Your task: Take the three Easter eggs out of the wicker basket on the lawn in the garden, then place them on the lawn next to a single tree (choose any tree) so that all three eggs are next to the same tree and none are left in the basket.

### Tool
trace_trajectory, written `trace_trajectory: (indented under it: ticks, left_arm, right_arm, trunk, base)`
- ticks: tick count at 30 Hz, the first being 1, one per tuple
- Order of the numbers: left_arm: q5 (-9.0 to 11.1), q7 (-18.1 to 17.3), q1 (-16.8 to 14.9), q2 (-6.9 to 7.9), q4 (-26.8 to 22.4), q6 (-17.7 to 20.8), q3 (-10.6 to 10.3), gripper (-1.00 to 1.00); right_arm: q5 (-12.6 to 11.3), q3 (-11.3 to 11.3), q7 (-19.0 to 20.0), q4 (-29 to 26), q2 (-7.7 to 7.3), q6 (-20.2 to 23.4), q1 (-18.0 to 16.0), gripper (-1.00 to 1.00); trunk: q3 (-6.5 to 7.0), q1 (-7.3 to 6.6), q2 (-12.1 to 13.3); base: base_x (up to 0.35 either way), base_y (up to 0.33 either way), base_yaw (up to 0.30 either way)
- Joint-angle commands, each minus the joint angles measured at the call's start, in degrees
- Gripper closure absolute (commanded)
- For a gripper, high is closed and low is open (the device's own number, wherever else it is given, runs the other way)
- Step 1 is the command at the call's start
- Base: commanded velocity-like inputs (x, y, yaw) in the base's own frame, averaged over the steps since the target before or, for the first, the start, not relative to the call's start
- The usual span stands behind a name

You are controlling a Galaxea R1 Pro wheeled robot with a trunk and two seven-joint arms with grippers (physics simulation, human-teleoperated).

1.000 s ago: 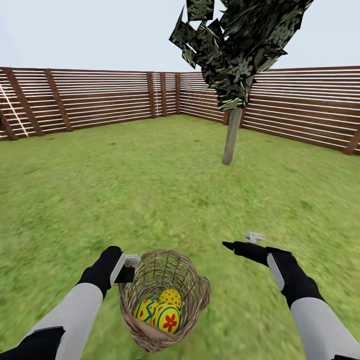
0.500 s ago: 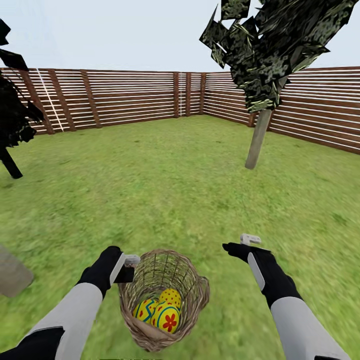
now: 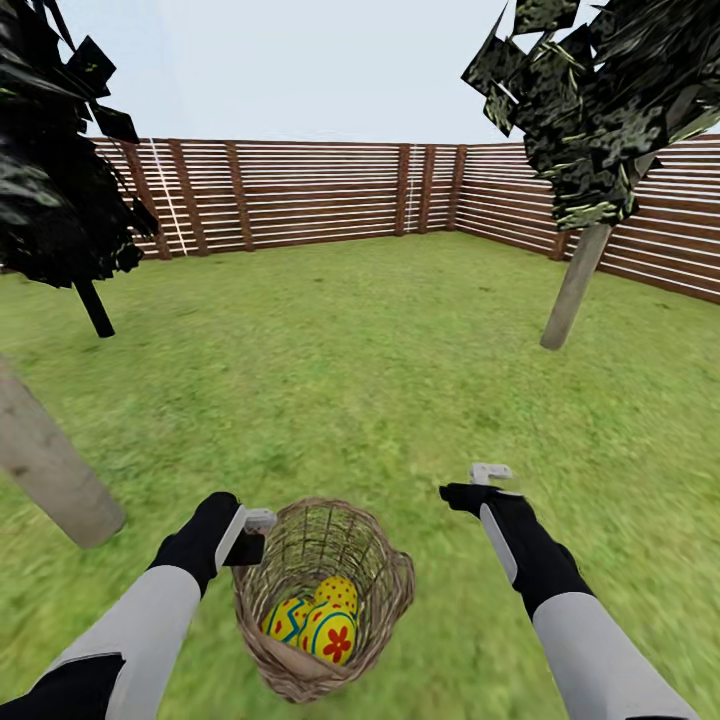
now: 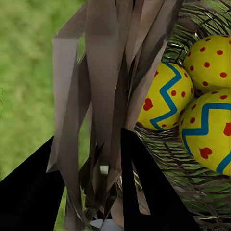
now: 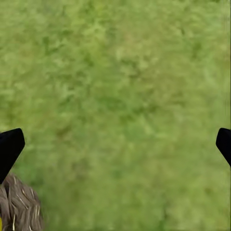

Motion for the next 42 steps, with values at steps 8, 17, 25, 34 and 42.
trace_trajectory:
  ticks: [8,17,25,34,42]
  left_arm:
    - [-0.43,-0.15,-0.05,-0.11,-0.05,0.19,0.45,1.0]
    - [-0.43,-0.15,-0.05,-0.11,-0.05,0.19,0.45,1.0]
    - [-0.43,-0.15,-0.05,-0.11,-0.05,0.19,0.36,1.0]
    - [-0.43,-0.15,-0.05,-0.11,-0.05,0.19,0.36,1.0]
    - [-0.43,-0.15,-0.05,-0.11,-0.05,0.19,0.36,1.0]
  right_arm:
    - [-0.61,-0.01,-0.46,-0.32,0.03,0.26,-0.01,-1.0]
    - [-0.4,0.08,-0.47,-0.23,0.85,0.26,-0.01,-1.0]
    - [-0.32,0.08,-0.47,-0.14,0.86,0.31,-0.01,-1.0]
    - [-0.31,0.08,-0.47,-0.16,0.86,0.34,-0.01,-1.0]
    - [-0.31,0.08,-0.47,-0.18,0.86,0.34,-0.01,-1.0]
  trunk:
    - [-0.05,-0.01,-0.03]
    - [-0.05,-0.01,-0.03]
    - [-0.05,-0.01,-0.03]
    - [-0.05,-0.01,-0.03]
    - [-0.05,-0.01,-0.03]
  base:
    - [0.0,0.0,0.3]
    - [0.0,0.0,0.3]
    - [0.0,0.0,0.3]
    - [0.0,0.0,0.3]
    - [0.0,0.0,0.3]
